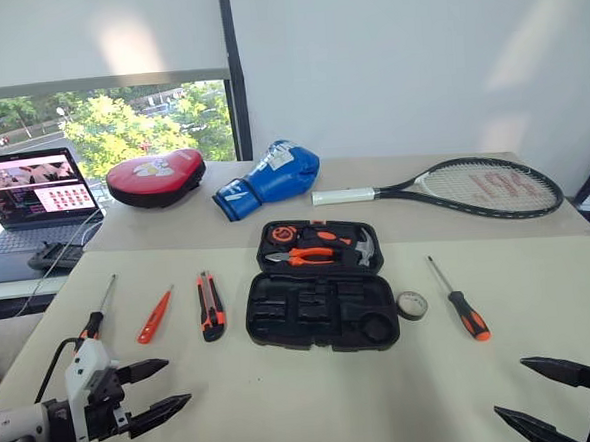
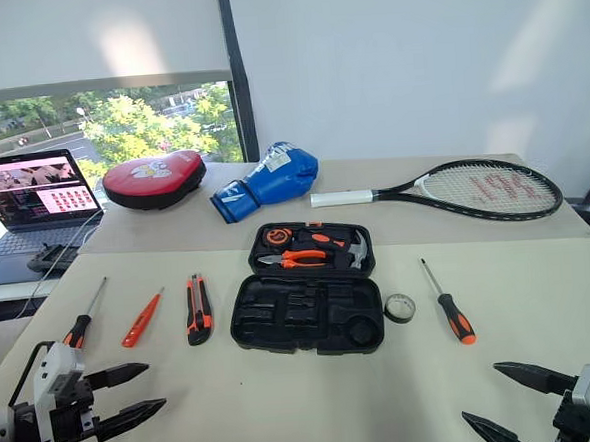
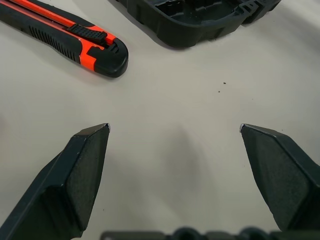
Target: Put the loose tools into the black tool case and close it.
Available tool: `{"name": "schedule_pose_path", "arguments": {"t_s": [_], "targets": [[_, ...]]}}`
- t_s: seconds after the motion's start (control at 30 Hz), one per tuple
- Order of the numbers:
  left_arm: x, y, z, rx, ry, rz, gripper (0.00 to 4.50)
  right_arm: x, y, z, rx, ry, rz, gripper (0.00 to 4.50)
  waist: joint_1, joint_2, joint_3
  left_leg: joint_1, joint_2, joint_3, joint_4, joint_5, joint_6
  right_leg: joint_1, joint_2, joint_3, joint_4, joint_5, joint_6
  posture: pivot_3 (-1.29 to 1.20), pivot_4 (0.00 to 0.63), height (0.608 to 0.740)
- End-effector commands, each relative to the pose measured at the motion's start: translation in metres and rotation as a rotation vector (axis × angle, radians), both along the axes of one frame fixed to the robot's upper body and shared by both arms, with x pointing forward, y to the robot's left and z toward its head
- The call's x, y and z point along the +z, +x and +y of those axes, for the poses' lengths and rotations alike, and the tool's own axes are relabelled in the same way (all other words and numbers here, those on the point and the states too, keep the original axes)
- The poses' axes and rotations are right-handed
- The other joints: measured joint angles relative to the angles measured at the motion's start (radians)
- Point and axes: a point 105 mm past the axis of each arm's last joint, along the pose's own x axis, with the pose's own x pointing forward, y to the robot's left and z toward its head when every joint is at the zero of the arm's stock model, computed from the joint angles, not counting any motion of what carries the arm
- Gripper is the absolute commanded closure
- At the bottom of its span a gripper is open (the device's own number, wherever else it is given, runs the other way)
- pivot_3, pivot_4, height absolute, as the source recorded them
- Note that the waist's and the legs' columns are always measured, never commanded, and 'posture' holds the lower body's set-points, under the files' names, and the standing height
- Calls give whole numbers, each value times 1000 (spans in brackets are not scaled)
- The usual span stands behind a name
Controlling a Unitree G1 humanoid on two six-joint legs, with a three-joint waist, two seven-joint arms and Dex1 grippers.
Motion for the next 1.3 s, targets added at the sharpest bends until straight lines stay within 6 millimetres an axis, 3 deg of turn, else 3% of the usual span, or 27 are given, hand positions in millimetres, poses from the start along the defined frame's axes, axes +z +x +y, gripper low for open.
{"name": "schedule_pose_path", "arguments": {"t_s": [0.03,0.13,0.23,0.4,0.53,0.7,0.83,1.0,1.03,1.07,1.1,1.17,1.3], "targets": [[11,8,-1,49,-40,-48,0,11,10,11,47,-2,-81,13,0,0,0,0,0,0,0,0,0,0,0,0,0,0,0,0,150,740],[30,34,12,260,-134,-125,0,25,28,36,139,73,-184,13,-2,-1,1,2,1,-1,0,0,0,0,0,0,0,0,0,0,150,740],[39,52,28,427,-155,-156,0,38,31,59,250,160,-220,13,-2,-1,0,2,0,-1,1,1,-1,1,0,0,1,2,2,0,150,740],[41,75,76,736,-25,-75,0,59,26,98,512,224,-220,13,-1,-2,1,1,0,-2,0,4,4,2,6,-2,2,8,-3,0,150,740],[42,82,115,879,117,25,0,73,29,113,632,210,-238,13,-3,-6,2,0,-1,-2,0,3,5,1,7,-5,2,8,-3,0,150,740],[29,81,142,959,221,156,0,75,32,116,657,188,-246,13,2,-6,2,-1,-1,-2,0,2,2,1,6,-7,1,8,-2,0,150,740],[22,80,143,951,191,211,1000,73,32,115,646,178,-246,0,2,-9,2,-3,-2,-2,0,1,-8,-1,2,-9,1,7,-2,0,150,740],[33,86,127,860,70,160,2965,69,32,111,607,176,-246,0,0,-9,2,-3,-1,-2,0,0,-10,-1,-1,-8,1,8,-2,0,150,740],[48,93,118,803,1,82,3392,68,32,110,593,176,-247,0,0,-9,2,-3,-1,-2,0,0,-11,-1,-1,-8,1,8,-2,0,150,740],[75,102,97,702,-111,-12,3651,66,33,107,564,177,-251,0,2,-9,2,-3,-1,-2,0,0,-11,-1,-1,-8,1,8,-2,0,150,740],[98,107,75,592,-186,-76,3661,65,34,105,537,180,-255,0,6,-10,2,-3,-1,-2,0,0,-11,-1,-2,-7,1,8,-2,0,150,740],[117,104,29,344,-173,-107,3661,62,33,102,497,179,-255,0,17,-17,4,-7,-1,-6,2,2,-14,-1,-2,-8,1,8,-2,0,150,740],[111,100,-48,-69,27,-112,3661,57,35,94,379,156,-282,0,13,-16,2,-6,-4,-6,3,2,-14,1,-1,-9,1,8,-3,0,150,740]]}}
